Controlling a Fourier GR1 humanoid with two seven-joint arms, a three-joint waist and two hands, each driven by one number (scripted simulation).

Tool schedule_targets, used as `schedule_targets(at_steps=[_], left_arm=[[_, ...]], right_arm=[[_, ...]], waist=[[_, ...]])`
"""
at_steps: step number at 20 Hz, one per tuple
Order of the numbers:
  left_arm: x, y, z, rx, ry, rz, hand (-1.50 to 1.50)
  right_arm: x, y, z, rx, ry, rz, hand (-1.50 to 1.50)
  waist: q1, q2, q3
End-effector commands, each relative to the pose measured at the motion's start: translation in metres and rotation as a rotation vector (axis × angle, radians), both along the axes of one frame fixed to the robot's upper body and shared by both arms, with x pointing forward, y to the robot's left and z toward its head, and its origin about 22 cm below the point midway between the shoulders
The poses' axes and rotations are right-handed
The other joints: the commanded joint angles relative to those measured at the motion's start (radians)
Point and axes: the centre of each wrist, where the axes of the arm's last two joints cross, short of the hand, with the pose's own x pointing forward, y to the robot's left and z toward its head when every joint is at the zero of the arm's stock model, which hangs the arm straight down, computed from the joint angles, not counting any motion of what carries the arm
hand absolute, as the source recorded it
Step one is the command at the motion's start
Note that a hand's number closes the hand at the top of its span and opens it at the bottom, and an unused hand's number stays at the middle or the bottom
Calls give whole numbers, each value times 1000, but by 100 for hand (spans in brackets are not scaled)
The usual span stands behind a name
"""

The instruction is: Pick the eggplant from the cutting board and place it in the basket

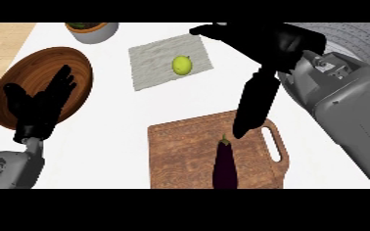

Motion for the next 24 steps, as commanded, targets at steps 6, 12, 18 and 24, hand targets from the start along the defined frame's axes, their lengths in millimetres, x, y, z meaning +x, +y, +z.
schedule_targets(at_steps=[6, 12, 18, 24], left_arm=[[7, 10, 2, -21, -1, 18, 0], [2, 6, 6, -2, 6, -6, 0], [-3, -6, 10, -12, -6, -8, 0], [2, -6, 19, -7, -24, -10, 0]], right_arm=[[-35, -67, 17, 30, 41, -66, -150], [-72, -79, -35, 99, 53, -74, -150], [-86, -72, -101, 111, 4, -98, -150], [-80, -40, -149, 205, -19, -133, -150]], waist=[[-3, 5, 1], [5, 7, 2], [15, 8, 3], [21, 10, 2]])
